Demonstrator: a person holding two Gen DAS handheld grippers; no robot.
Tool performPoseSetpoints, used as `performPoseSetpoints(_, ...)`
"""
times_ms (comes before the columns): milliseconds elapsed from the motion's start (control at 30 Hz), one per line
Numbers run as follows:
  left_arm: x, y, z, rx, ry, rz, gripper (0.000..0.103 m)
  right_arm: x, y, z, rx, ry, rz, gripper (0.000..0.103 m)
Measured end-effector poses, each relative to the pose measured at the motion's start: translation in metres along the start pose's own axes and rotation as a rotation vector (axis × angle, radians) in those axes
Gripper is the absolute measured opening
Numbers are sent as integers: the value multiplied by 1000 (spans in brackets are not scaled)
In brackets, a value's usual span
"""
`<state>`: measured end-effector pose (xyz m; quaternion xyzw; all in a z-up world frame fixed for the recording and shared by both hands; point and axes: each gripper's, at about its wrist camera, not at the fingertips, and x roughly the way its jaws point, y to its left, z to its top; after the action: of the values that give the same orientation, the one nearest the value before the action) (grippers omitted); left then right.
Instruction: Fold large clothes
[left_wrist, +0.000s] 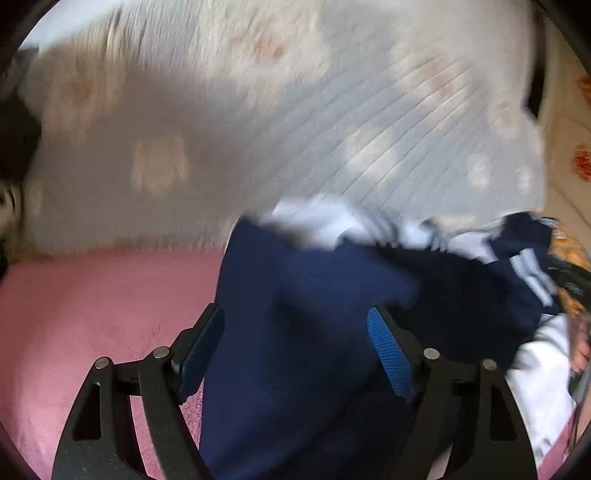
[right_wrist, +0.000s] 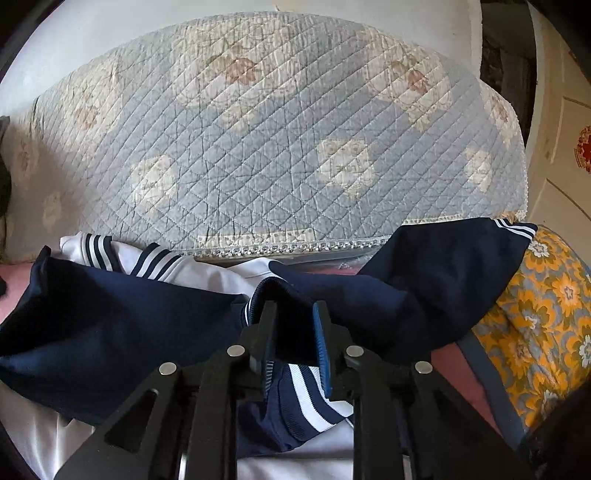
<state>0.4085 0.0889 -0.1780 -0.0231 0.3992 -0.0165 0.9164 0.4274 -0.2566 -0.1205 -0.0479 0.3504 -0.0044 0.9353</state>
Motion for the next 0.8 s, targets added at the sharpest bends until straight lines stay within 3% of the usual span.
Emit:
performPoseSetpoints(67, 31, 19, -2, -112, 130, 88, 69, 0, 3, -1, -5, -1, -8, 21)
performPoseSetpoints(100, 29, 22, -1, -127, 109, 75, 69, 0, 3, -1, -3, 0, -14, 21)
performPoseSetpoints(167, 22, 18, -1, -115, 75, 74, 49, 1, 4, -2, -1, 2, -16, 22)
performPoseSetpoints(233, 24, 12, -3, -88, 85, 129, 24, 2, 3, -1, -3, 5, -16, 22)
performPoseSetpoints(300, 16, 17, -4, -97, 57, 141, 8, 3, 2, -2, 3, 4, -18, 22)
performPoseSetpoints(433, -10, 56, -8, -226, -75, 291, 0, 3, -3, -1, 42, 15, 36, 22)
performPoseSetpoints(500, -21, 71, -7, -261, -103, 342, 0, 5, -6, -1, 71, 28, 74, 22)
performPoseSetpoints(600, -28, 84, -6, -291, -120, 359, 0, 7, -6, -2, 75, 29, 60, 22)
performPoseSetpoints(667, -26, 83, -5, -278, -121, 239, 2, 7, -6, -2, 73, 28, 53, 22)
performPoseSetpoints(700, -21, 74, -4, -248, -112, 155, 8, 6, -7, -2, 78, 29, 61, 22)
performPoseSetpoints(767, -23, 60, -3, -203, -110, 28, 33, 7, -8, -2, 97, 37, 89, 22)
performPoseSetpoints(800, -24, 53, -2, -182, -115, 0, 53, 7, -9, -2, 105, 40, 99, 22)
